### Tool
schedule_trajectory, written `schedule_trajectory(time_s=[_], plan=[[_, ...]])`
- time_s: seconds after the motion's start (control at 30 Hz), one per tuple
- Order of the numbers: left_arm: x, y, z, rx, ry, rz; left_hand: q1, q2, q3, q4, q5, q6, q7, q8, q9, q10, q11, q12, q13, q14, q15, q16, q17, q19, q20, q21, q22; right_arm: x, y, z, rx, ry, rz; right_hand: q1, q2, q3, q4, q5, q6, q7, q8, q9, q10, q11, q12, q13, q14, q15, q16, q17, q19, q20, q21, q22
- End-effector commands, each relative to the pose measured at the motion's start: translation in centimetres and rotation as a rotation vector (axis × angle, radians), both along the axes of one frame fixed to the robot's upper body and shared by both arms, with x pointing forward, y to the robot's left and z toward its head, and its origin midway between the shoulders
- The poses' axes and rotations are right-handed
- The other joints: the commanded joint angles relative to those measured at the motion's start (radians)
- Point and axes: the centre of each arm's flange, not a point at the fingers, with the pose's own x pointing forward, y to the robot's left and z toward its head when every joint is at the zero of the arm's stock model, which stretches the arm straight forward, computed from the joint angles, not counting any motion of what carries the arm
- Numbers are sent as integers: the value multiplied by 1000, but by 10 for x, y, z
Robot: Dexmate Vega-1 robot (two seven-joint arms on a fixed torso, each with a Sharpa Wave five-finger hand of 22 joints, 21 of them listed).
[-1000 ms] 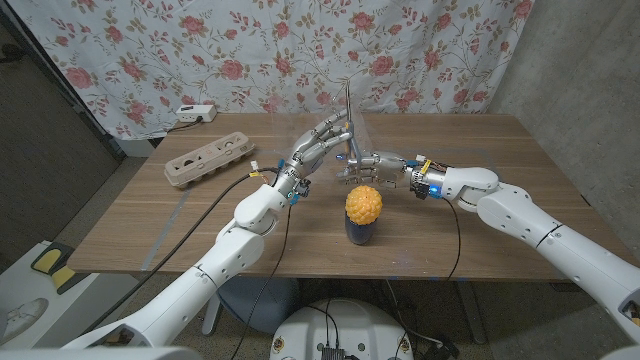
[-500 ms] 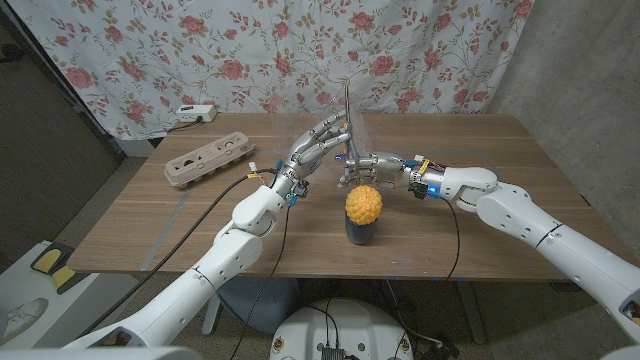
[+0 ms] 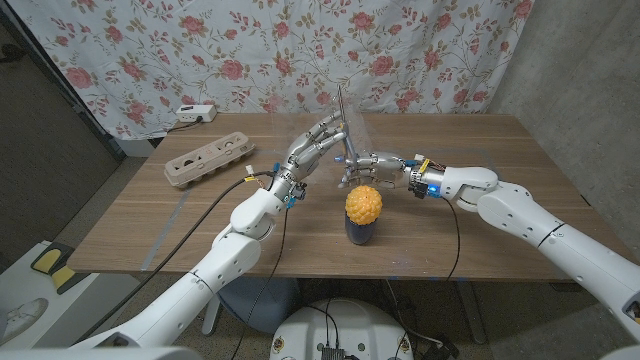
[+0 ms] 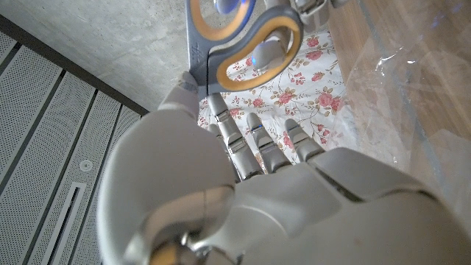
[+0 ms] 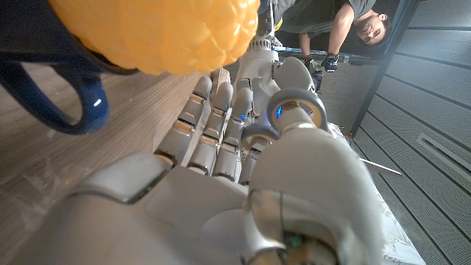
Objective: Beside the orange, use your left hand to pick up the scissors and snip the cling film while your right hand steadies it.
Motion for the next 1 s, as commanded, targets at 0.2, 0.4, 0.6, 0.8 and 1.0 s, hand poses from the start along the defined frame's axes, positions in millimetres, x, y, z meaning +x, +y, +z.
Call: schedule_trajectory(time_s=[0.2, 0.4, 0.6, 0.8, 1.0], plan=[[-1, 8, -3, -23, -15, 26, -152, -117, -79, 21, 1, -55, -6, 2, -4, -110, 8, -120, -17, -56, -7, -25, -32, -21, -6, -3, 4, 1, -3, 0, 7, 15, -5, -14, -6, 1, 2, 3, 9, 4, 1, 3, 129, -114, 8, 5, 17, -177, -1, 11, 3, 3, 17, 13], [1, 9, -5, -33, -17, 6, -215, -146, -114, 33, 5, -85, -6, 0, -6, -161, 11, -171, -19, -110, 21, -39, -45, -39, -1, -7, 4, 5, -6, -1, 8, 23, -14, -14, -7, 2, 3, 4, 13, 2, 0, 3, 129, -114, 9, 6, 16, -177, -7, 14, 1, 3, 25, 19], [0, 14, -5, -45, -30, -1, -308, -186, -168, 64, 18, -99, -4, 1, -8, -215, 12, -224, -22, -146, 40, -45, -65, -51, 0, -7, 4, 7, -15, 6, 28, 31, -31, -15, -8, 2, 5, 4, 15, 4, -3, 3, 130, -114, 11, 7, 21, -176, -11, 17, -2, 3, 32, 25], [-5, 22, -4, -56, -46, 7, -354, -209, -198, 82, 29, -97, -5, 3, -8, -222, 12, -239, -22, -156, 48, -44, -74, -57, 4, -7, 5, 7, -25, 17, 48, 31, -58, -21, -8, 1, 8, 4, 14, 8, -6, 3, 126, -111, 10, 7, 19, -175, -19, 19, -7, 2, 40, 32], [-14, 31, -4, -49, -64, 26, -364, -212, -204, 87, 32, -96, -5, 3, -8, -222, 11, -242, -22, -158, 51, -44, -76, -59, 4, -8, 5, 8, -32, 22, 68, 58, -69, -22, -9, 1, 9, 4, 13, 9, -8, 5, 123, -109, 9, 5, 21, -175, -24, 21, -9, 1, 47, 37]])
